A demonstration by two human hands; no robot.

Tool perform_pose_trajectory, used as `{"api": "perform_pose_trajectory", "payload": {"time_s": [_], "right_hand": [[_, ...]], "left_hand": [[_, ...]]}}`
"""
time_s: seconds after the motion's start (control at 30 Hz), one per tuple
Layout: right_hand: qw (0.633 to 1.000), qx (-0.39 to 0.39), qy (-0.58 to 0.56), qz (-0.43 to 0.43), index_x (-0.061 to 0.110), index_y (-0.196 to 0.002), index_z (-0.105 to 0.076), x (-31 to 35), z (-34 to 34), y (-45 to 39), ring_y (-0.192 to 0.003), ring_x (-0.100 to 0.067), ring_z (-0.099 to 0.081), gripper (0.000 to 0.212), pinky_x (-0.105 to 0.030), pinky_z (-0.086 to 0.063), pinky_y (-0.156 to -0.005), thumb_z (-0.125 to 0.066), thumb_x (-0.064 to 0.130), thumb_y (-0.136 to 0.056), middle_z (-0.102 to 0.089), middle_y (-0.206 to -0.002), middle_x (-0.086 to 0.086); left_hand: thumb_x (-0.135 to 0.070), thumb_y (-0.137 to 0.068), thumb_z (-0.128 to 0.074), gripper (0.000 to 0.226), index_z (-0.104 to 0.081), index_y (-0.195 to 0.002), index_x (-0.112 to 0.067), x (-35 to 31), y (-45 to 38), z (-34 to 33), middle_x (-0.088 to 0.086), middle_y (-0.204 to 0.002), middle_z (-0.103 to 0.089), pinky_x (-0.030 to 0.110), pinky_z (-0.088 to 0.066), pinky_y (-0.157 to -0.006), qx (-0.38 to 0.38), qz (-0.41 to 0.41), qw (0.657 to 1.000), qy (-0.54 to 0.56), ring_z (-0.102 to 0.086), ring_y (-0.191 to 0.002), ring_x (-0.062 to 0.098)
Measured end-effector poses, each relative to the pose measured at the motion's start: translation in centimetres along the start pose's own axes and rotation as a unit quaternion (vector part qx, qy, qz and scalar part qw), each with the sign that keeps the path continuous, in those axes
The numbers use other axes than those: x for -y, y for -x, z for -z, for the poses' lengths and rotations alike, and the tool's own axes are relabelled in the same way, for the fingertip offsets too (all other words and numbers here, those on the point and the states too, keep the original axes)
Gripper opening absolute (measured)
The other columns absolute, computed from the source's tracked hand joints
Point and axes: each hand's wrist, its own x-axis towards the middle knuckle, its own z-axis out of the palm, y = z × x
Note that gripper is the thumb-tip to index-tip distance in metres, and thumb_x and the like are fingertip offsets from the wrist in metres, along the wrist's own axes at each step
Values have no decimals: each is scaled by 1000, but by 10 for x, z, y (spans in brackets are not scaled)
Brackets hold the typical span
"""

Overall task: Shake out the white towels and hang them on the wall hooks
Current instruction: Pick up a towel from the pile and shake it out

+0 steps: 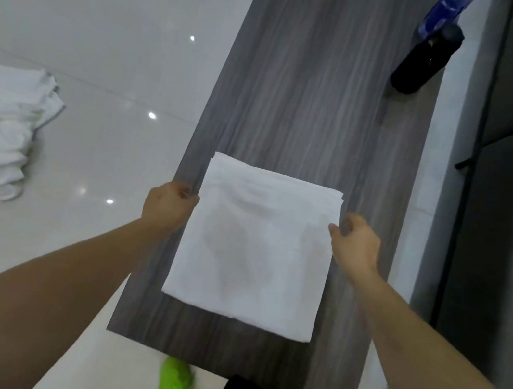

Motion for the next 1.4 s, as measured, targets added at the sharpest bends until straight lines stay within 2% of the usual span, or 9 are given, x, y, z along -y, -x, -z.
{"api": "perform_pose_trajectory", "payload": {"time_s": [0.4, 0.5, 0.63, 0.77, 0.87, 0.97, 1.07, 1.23, 1.4], "right_hand": [[984, 75, 63, -146, 10, -144, -41, -112, -111, 58, -124, -34, -50, 55, -40, -43, -102, -62, 24, -95, -49, -139, -18], [967, 33, 253, 25, 12, -147, -37, -128, -130, 85, -136, -34, -36, 60, -40, -34, -111, -62, 25, -94, -36, -150, -19], [922, 75, 231, 300, 8, -148, -41, -138, -167, 116, -146, -37, -28, 68, -43, -25, -117, -68, 31, -90, -29, -157, -20], [870, 144, 324, 342, 10, -157, -14, -136, -216, 137, -149, -45, 0, 126, -61, -15, -117, -68, 76, -64, -2, -162, -25], [857, 133, 372, 332, 10, -157, -6, -142, -246, 162, -146, -51, 10, 145, -71, -6, -112, -64, 87, -49, 6, -160, -31], [846, 98, 402, 337, 8, -157, -7, -166, -272, 200, -146, -52, 5, 130, -72, -8, -111, -77, 64, -63, 2, -160, -31], [856, -4, 395, 333, 9, -152, -28, -190, -295, 235, -140, -44, -31, 82, -64, -26, -111, -65, 22, -80, -33, -153, -22], [908, -88, 290, 289, 14, -125, -60, -190, -310, 259, -113, -31, -53, 56, -47, -37, -97, -45, 9, -71, -59, -124, -7], [963, -57, 153, 212, 7, -101, -71, -157, -279, 291, -78, -34, -63, 43, -40, -48, -72, -60, -8, -61, -67, -86, -11]], "left_hand": [[-32, -92, -62, 45, -54, -134, -15, 106, 48, -126, 12, -134, -53, 39, -43, -101, 137, 34, 985, -102, -52, -120, 30], [-22, -86, -68, 51, -54, -133, -9, 131, 64, -137, 18, -138, -48, 44, -40, -104, 114, -71, 972, -193, -44, -125, 36], [-20, -74, -79, 67, -54, -135, -4, 158, 80, -156, 21, -146, -45, 55, -40, -105, 110, -334, 899, -262, -43, -132, 45], [-64, -76, -63, 97, -28, -153, -16, 186, 94, -182, 11, -163, -16, 55, -21, -117, 136, -379, 862, -308, -13, -149, 38], [-74, -63, -60, 109, -31, -150, -16, 207, 113, -193, 13, -160, -23, 56, -24, -113, 125, -354, 862, -340, -19, -146, 38], [-53, -57, -80, 97, -42, -137, -14, 233, 138, -201, 16, -145, -39, 55, -36, -96, 95, -374, 839, -384, -36, -129, 41], [-11, -61, -67, 68, -45, -125, -14, 259, 151, -206, 13, -130, -45, 48, -38, -79, 47, -394, 824, -405, -45, -108, 38], [0, -67, -48, 37, -53, -103, -10, 275, 161, -203, 11, -100, -54, 44, -38, -68, 30, -399, 831, -386, -49, -87, 35], [4, -72, -50, 34, -57, -103, -9, 256, 186, -159, 11, -91, -58, 37, -29, -66, 86, -351, 856, -370, -53, -82, 34]]}}
